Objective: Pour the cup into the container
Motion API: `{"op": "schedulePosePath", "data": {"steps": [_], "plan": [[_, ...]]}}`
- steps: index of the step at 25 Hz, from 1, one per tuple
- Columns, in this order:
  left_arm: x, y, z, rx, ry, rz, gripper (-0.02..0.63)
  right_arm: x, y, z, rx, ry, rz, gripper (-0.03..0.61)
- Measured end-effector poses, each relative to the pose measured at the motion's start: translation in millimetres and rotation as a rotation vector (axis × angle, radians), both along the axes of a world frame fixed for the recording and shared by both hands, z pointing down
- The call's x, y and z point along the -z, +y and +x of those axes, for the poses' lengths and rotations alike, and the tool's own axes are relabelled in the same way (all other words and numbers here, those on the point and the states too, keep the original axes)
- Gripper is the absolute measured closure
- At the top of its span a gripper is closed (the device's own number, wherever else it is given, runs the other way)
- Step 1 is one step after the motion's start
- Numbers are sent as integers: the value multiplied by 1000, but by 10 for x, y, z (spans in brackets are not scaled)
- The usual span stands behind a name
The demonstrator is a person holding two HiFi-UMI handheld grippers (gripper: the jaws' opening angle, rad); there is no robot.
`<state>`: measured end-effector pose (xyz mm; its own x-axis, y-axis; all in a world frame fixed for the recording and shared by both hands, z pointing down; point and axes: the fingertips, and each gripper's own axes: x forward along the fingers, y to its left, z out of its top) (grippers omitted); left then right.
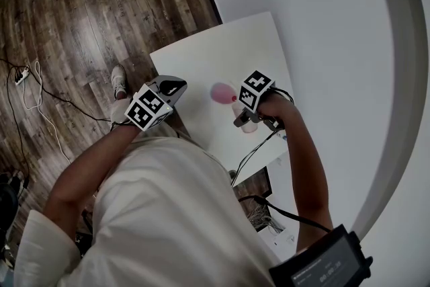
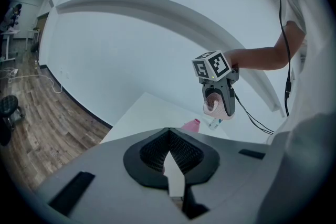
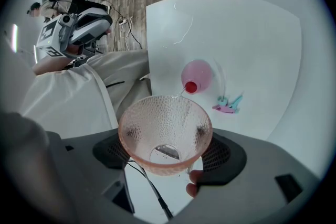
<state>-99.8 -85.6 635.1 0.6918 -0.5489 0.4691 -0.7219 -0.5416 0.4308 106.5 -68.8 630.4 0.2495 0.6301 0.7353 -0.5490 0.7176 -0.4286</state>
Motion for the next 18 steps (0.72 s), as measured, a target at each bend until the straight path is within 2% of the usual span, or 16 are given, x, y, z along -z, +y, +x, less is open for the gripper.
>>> {"op": "schedulePosePath", "data": {"steps": [18], "plan": [[-7,-8,-25,4,6,-4,604,-55,-18,6,30,37,-26,198]]}}
